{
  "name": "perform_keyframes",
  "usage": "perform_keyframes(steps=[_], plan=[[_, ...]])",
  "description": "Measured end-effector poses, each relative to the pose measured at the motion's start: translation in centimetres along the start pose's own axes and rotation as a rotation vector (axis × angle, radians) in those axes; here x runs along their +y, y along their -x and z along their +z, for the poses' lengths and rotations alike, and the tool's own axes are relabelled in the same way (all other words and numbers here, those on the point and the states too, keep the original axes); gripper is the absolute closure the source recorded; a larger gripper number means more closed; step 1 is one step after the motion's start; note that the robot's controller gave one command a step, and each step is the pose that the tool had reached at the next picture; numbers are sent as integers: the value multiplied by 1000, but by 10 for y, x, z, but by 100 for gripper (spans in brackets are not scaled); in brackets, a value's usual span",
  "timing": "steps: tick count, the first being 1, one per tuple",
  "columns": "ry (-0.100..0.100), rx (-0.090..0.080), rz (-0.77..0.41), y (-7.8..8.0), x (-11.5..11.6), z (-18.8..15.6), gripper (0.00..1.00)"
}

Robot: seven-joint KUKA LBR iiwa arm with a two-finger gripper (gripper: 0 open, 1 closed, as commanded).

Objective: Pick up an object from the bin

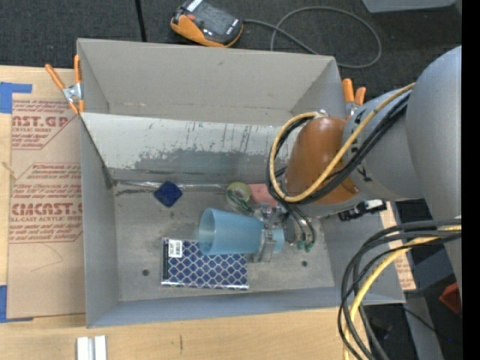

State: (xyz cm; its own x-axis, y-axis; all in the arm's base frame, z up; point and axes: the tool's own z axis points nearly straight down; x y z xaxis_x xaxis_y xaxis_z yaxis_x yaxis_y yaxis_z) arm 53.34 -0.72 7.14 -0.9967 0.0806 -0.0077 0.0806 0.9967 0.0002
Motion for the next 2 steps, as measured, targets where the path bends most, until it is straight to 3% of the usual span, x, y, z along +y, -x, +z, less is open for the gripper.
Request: perform_keyframes(steps=[2], plan=[[0,2,0,-1,0,-3,100]])
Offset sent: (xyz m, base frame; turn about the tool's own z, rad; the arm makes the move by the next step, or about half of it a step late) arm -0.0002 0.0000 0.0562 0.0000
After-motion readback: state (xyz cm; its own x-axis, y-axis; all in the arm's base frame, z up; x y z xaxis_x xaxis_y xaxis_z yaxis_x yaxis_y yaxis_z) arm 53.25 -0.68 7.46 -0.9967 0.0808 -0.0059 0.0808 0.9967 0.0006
